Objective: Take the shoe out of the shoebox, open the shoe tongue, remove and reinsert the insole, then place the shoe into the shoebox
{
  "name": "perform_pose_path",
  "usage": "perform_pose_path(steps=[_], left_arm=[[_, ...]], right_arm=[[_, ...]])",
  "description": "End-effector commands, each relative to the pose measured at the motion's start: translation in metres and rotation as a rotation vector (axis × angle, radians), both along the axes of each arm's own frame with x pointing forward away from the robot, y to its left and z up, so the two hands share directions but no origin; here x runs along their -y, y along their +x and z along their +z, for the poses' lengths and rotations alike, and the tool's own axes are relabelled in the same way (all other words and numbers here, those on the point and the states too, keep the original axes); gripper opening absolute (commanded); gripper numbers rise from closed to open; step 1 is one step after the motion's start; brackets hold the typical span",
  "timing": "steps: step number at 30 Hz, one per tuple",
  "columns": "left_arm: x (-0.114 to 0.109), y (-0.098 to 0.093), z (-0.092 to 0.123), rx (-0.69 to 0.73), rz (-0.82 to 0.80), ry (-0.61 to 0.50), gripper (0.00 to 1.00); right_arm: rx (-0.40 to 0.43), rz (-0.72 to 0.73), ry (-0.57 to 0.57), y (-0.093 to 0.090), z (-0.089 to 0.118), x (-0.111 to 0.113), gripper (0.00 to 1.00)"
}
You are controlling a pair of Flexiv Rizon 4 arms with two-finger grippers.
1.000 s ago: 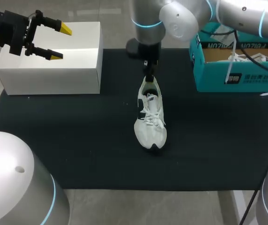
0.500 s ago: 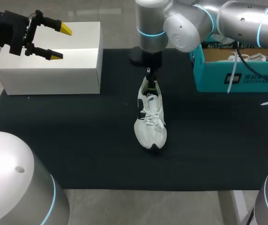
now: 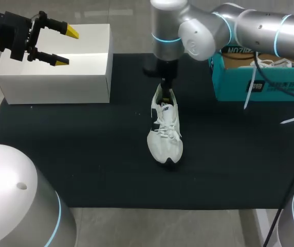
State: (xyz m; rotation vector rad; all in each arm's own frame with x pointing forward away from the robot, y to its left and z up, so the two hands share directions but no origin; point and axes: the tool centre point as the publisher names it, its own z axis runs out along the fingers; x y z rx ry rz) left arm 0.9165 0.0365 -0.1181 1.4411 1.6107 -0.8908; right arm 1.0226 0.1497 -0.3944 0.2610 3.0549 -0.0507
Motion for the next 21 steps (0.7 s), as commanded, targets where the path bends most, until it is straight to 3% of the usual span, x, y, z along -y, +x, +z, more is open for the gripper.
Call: perform_pose_path(steps=[1,6,11,14,21], left_arm=[[0.0,0.0,0.001,-0.001,0.0,0.004,1.0],[0.0,0.0,0.001,-0.001,0.0,0.004,1.0],[0.0,0.0,0.001,-0.001,0.0,0.004,1.0],[0.0,0.0,0.001,-0.001,0.0,0.004,1.0],[0.0,0.0,0.001,-0.001,0.0,0.004,1.0]], right_arm=[[-0.014,-0.003,-0.013,0.003,-0.001,-0.005,0.0],[-0.023,-0.021,-0.009,-0.004,0.005,-0.007,0.0],[-0.039,-0.074,-0.011,-0.011,0.027,-0.008,0.0],[-0.046,-0.115,-0.021,-0.015,0.053,-0.003,0.0],[-0.026,-0.1,-0.018,-0.018,0.141,0.012,0.0]])
